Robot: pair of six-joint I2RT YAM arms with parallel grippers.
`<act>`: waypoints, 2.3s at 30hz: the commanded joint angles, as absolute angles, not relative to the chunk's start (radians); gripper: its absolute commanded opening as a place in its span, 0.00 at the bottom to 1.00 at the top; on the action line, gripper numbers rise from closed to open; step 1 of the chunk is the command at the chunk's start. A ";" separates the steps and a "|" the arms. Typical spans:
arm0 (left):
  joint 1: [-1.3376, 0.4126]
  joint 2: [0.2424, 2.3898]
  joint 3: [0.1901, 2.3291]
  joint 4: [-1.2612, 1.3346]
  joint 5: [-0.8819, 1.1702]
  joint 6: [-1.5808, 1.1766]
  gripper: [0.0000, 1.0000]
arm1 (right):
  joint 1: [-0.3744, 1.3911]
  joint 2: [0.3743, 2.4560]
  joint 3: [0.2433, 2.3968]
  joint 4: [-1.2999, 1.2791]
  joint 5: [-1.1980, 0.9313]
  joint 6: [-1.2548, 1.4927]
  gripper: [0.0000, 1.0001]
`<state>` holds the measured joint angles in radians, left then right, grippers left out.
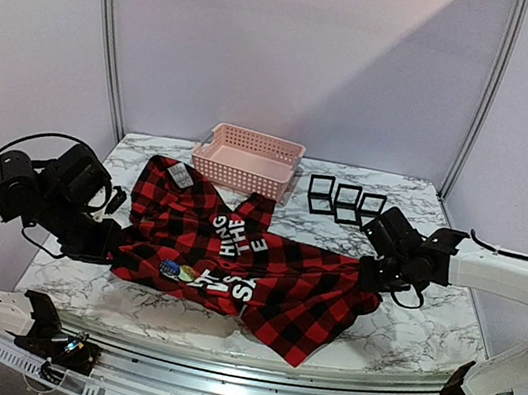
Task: Remove the brooch from the garment
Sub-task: Smooth out the flattened clothing at the center of the board.
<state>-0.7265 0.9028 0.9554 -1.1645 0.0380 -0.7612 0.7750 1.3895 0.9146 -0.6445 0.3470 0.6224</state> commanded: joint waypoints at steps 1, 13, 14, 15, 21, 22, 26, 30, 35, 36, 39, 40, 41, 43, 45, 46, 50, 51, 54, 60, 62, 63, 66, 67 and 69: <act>-0.710 0.924 0.970 -1.328 0.046 -0.703 0.00 | 0.752 1.406 0.943 -0.699 0.417 0.612 0.00; -0.710 0.955 0.972 -1.451 -0.061 -0.634 0.05 | 0.725 1.495 1.016 -0.664 0.491 0.596 0.04; -0.710 0.958 0.967 -1.443 -0.043 -0.632 0.13 | 0.725 1.505 1.025 -0.661 0.483 0.592 0.09; -0.710 0.959 0.966 -1.436 -0.027 -0.629 0.26 | 0.725 1.507 1.034 -0.660 0.471 0.589 0.16; -0.708 0.955 1.083 -1.441 -0.055 -0.632 0.83 | 0.725 1.431 1.048 -0.665 0.356 0.572 0.67; -0.707 0.957 1.119 -1.434 -0.081 -0.637 0.89 | 0.725 1.410 1.047 -0.665 0.332 0.571 0.73; -0.697 0.979 1.125 -1.269 -0.107 -0.655 0.99 | 0.725 1.313 1.029 -0.665 0.204 0.596 0.85; -0.695 1.029 1.013 -0.924 -0.023 -0.713 1.00 | 0.726 1.254 0.967 -0.660 0.066 0.685 0.85; -0.695 1.203 1.008 -0.697 -0.091 -0.684 1.00 | 0.787 1.183 0.863 -0.678 0.017 0.789 0.83; -0.695 1.240 1.029 -0.704 -0.140 -0.663 1.00 | 0.805 1.178 0.844 -0.685 0.018 0.814 0.82; -0.688 1.335 1.069 -0.683 -0.255 -0.611 0.99 | 0.853 1.174 0.782 -0.690 0.011 0.890 0.80; -0.683 1.365 1.084 -0.674 -0.269 -0.597 1.00 | 0.859 1.177 0.764 -0.689 0.012 0.917 0.80; -0.678 1.392 1.102 -0.656 -0.268 -0.580 0.99 | 0.869 1.180 0.749 -0.688 0.011 0.945 0.79; -0.675 1.455 1.130 -0.636 -0.272 -0.559 1.00 | 0.882 1.195 0.736 -0.699 0.011 0.977 0.79; -0.675 1.522 1.159 -0.633 -0.276 -0.540 1.00 | 0.897 1.218 0.738 -0.723 0.013 1.003 0.77; -0.675 1.549 1.168 -0.630 -0.276 -0.533 1.00 | 0.906 1.227 0.742 -0.735 0.016 1.010 0.76; -0.673 1.623 1.174 -0.590 -0.290 -0.507 0.99 | 0.928 1.267 0.729 -0.742 0.011 1.043 0.73; -0.670 1.635 1.179 -0.588 -0.298 -0.502 0.99 | 0.931 1.273 0.723 -0.724 0.011 1.046 0.72; -0.634 1.648 1.164 -0.551 -0.265 -0.512 1.00 | 0.935 1.287 0.719 -0.681 -0.031 1.055 0.71; -0.609 1.688 1.154 -0.515 -0.244 -0.493 1.00 | 0.939 1.367 0.733 -0.677 -0.016 1.063 0.64; -0.609 1.721 1.164 -0.526 -0.241 -0.479 1.00 | 0.950 1.398 0.753 -0.699 0.011 1.066 0.63; -0.609 1.734 1.165 -0.531 -0.243 -0.475 1.00 | 0.957 1.416 0.765 -0.713 0.035 1.067 0.62; -0.609 1.756 1.158 -0.537 -0.275 -0.469 1.00 | 0.970 1.447 0.789 -0.733 0.064 1.063 0.61; -0.609 1.755 1.150 -0.528 -0.280 -0.468 1.00 | 0.973 1.460 0.795 -0.734 0.067 1.063 0.60; -0.609 1.757 1.136 -0.503 -0.281 -0.467 0.99 | 0.978 1.476 0.803 -0.730 0.069 1.063 0.60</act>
